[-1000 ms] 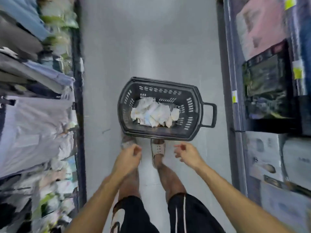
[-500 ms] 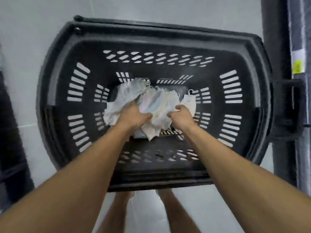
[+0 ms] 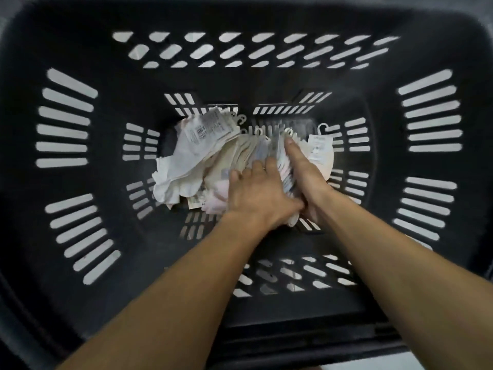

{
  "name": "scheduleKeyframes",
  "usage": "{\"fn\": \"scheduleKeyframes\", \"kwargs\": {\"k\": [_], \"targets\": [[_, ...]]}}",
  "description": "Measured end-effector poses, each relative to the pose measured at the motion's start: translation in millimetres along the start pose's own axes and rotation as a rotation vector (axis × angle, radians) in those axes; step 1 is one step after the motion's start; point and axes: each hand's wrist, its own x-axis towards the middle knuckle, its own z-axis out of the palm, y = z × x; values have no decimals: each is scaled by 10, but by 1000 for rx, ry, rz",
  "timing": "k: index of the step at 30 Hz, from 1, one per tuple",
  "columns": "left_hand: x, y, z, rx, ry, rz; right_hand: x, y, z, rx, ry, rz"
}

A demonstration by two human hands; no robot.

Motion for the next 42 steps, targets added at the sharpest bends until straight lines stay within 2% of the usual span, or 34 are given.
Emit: {"fn": "scheduleKeyframes", "kwargs": {"k": [2,5,9,12,14,17,20,24,28,30,35,42], "targets": [[20,54,79,36,-29,-41,-42,21,-58,-84,-25,7],[83,126,137,90,-40,-103,-52,10,-86,-146,37,20],[89,164,61,-28,49,-160,-137,-82,-10,-250,147,-87],[-125,127,-181,-257,142,-153,-503,-145,59,-405,231,-235],[-389,61,-433,-503,155,-180,-921,-210,46,-410,229,-360],[-936,-77,-897,-983,64,-126,-1634,-349,-19,-296,193,-536],[-1549,-175,-1380,-1267,-24,-25,-2328,-570,-74,-227,192,-652],[-2356,-162,-2156,-1511,-30,148,-3376,-1060,66,-73,-79,-715],[-3326,-88,-3078,-1705,29,363,-4556,-1577,306,-154,-220,-977],[-3896,-34,-3523,-1805,125,365,-5223,-1798,428,-186,-285,-1073],[-5294,79,-4281,-1893,591,106,-6852,-1913,695,-346,-533,-1221],[-7431,21,-4351,-1924,1001,14,-8710,-1332,972,-546,-978,-1321]]}}
